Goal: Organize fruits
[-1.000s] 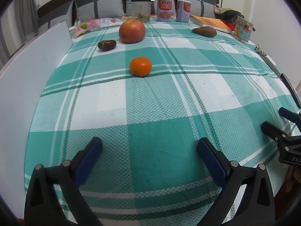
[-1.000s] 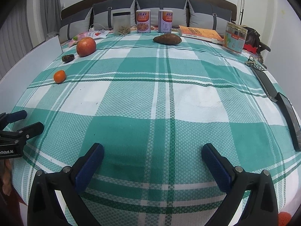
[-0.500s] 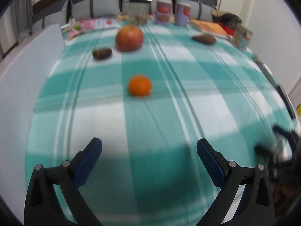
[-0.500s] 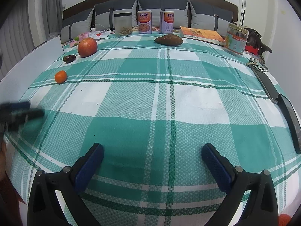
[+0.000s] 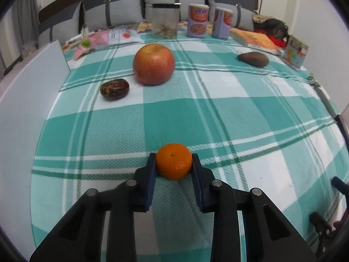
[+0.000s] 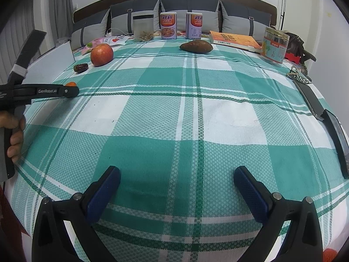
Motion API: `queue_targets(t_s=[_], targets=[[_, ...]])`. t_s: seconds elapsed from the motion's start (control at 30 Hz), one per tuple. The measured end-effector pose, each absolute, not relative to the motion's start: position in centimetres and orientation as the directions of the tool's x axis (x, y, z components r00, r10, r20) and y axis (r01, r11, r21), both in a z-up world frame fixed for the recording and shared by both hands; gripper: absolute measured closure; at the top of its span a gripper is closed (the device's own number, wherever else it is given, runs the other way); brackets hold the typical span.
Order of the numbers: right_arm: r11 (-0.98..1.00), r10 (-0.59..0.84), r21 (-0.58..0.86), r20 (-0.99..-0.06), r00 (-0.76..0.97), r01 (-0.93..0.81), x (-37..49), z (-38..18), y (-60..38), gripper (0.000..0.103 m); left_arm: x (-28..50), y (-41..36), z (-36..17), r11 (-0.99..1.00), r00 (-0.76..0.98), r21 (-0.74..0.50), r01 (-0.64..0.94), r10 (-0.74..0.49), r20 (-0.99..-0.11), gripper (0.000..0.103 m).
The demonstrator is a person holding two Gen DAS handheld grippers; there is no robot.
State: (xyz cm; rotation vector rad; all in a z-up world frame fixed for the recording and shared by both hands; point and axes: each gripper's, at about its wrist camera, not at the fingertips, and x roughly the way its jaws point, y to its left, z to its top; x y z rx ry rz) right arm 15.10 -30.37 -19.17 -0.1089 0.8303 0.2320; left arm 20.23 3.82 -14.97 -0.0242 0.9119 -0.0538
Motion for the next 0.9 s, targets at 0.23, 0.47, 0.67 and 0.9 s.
queue_targets(t_s=[0.23,0.47,0.67,0.9], targets=[[0.969,0.161,-0.005,-0.742,0.651,-0.246,15.1,-19.2,-30.4,0.0,16.4,4.7,-14.2,0.99,0.587,-0.071,0.121,-0.129,-0.799,0.073],[0.969,0.162,-0.005,-0.741,0.651,-0.247,15.1,-19.2,-30.4,0.0,15.8,6.3,-15.6,0.999,0.589,-0.038,0.03,-0.048,-0.806,0.018],[0.969,0.162,-0.005,-0.741,0.651,-0.247,15.1,-19.2,-30.4,0.0,15.5,6.5,-16.3,1.0,0.601,-0.005,-0.003,-0.003,-0.799,0.01],[0.969,0.162,-0.005,-0.741,0.651,-0.247,15.1,-19.2,-30.4,0.0,15.5,6.6,-16.5,1.0,0.597,-0.003,-0.01,0.004,-0.802,0.005]])
